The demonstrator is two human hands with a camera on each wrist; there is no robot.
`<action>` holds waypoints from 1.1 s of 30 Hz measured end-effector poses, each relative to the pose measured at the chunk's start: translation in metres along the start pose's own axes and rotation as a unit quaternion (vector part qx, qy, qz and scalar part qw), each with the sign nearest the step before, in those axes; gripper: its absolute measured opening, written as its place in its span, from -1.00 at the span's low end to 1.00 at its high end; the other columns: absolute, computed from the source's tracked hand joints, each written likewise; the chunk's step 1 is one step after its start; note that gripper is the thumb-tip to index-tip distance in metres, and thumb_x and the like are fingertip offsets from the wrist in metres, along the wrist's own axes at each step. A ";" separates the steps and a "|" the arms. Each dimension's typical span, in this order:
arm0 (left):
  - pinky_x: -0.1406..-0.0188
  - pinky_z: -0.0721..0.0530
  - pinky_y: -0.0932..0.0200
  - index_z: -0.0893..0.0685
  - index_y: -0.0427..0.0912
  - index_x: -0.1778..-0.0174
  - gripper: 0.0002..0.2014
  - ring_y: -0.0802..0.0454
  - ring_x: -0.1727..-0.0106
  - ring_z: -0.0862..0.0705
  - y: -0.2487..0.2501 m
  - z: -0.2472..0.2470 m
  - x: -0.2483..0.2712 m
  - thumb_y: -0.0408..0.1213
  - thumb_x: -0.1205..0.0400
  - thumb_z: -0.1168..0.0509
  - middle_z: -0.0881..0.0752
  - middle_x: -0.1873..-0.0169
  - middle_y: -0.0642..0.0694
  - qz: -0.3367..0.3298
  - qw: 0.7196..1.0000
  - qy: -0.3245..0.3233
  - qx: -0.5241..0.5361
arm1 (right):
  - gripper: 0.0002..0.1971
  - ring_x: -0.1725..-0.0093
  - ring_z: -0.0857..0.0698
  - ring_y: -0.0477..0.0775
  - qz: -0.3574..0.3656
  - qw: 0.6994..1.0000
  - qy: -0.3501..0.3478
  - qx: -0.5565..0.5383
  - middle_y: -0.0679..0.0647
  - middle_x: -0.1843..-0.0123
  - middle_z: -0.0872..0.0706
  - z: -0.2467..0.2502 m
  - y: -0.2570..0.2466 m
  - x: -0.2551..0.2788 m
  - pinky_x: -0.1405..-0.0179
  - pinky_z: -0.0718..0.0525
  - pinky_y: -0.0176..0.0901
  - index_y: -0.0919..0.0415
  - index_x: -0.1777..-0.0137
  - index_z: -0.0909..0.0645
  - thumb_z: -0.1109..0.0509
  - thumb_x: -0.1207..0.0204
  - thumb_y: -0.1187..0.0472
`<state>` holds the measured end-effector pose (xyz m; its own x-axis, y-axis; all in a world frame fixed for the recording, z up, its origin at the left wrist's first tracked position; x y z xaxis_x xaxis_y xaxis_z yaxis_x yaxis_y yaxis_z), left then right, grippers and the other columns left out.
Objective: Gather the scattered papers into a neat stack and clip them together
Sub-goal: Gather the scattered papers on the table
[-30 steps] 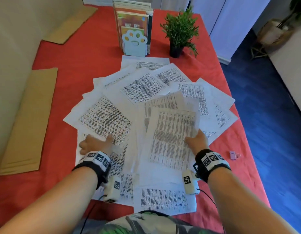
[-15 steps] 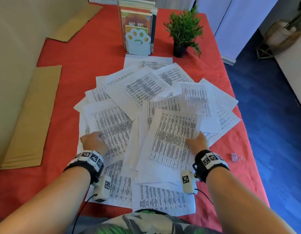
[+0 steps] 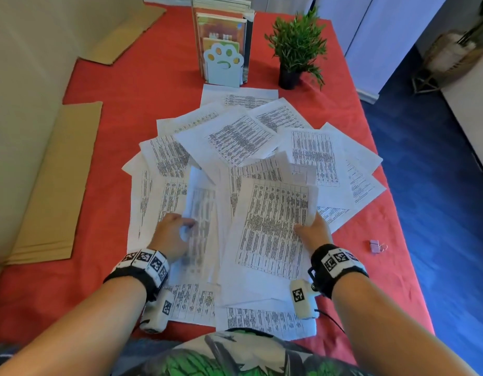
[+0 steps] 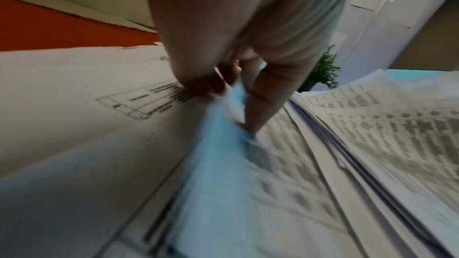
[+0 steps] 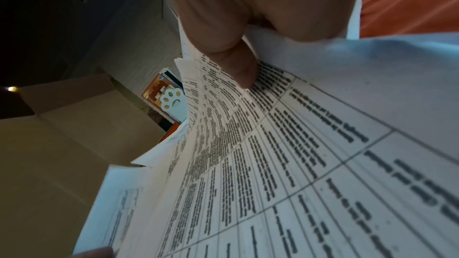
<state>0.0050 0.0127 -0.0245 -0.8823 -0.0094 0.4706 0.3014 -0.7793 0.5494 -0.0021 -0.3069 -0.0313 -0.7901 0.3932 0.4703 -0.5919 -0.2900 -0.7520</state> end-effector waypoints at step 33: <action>-0.19 -0.52 0.15 -0.34 -0.02 -0.49 -0.35 0.01 -0.14 -0.59 0.022 -0.028 0.033 -0.25 -0.51 -0.46 -0.62 -0.21 -0.01 -0.003 0.978 0.002 0.208 | -0.68 -0.14 -0.76 0.14 0.023 0.984 -0.157 -0.087 0.08 -0.10 -0.79 -0.030 0.018 0.019 -0.26 -0.66 0.12 0.13 -0.26 -0.57 -0.45 -0.52 0.30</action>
<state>-0.0273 -0.0219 -0.0162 -0.8859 -0.0088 0.4638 0.4163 -0.4561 0.7866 -0.0228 -0.2783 -0.0501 -0.8419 0.0871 0.5326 -0.5397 -0.1377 -0.8305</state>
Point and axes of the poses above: each hand's wrist, its own x-axis away from the middle knuckle, its own z-axis out of the back of the hand, y = z × x, the point moved 1 cm from there along -x, towards the middle knuckle
